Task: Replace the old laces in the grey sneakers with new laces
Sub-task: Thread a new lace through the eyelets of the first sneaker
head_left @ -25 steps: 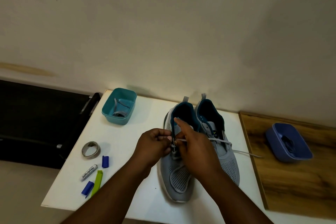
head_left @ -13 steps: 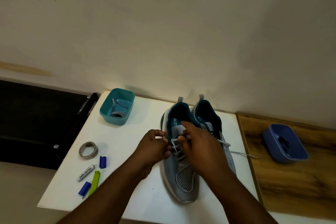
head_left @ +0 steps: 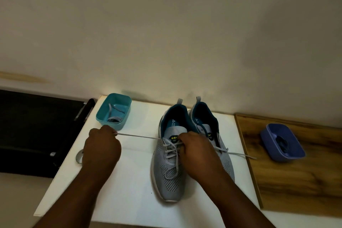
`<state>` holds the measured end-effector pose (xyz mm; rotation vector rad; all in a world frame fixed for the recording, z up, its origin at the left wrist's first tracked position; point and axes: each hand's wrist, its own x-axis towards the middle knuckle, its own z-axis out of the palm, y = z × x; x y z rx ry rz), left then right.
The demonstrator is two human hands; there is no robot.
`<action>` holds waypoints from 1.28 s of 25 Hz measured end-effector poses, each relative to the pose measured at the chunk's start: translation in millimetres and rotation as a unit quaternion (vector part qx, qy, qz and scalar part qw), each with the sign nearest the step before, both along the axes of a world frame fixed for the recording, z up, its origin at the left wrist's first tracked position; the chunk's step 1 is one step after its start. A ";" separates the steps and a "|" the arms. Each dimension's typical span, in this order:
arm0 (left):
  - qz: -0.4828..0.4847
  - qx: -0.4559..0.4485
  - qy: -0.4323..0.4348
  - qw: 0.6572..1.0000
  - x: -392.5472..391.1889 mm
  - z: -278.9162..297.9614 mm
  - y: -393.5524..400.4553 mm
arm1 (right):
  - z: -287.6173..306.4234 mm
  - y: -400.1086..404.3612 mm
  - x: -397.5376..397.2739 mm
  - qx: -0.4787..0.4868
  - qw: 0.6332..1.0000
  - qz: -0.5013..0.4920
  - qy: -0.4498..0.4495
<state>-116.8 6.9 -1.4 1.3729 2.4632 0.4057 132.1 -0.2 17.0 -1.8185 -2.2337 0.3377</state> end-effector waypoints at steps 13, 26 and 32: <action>-0.123 0.173 -0.189 0.959 50.3 -13.4 4.8 | -1.7 -0.7 11.1 0.035 0.999 -0.031 -0.016; -0.265 0.166 -0.176 0.933 58.9 -27.1 6.1 | -9.6 -0.2 6.8 0.059 0.998 -0.007 -0.022; 0.082 0.279 -0.198 0.936 17.7 -11.2 8.5 | -12.8 3.5 8.7 0.044 0.999 -0.010 -0.016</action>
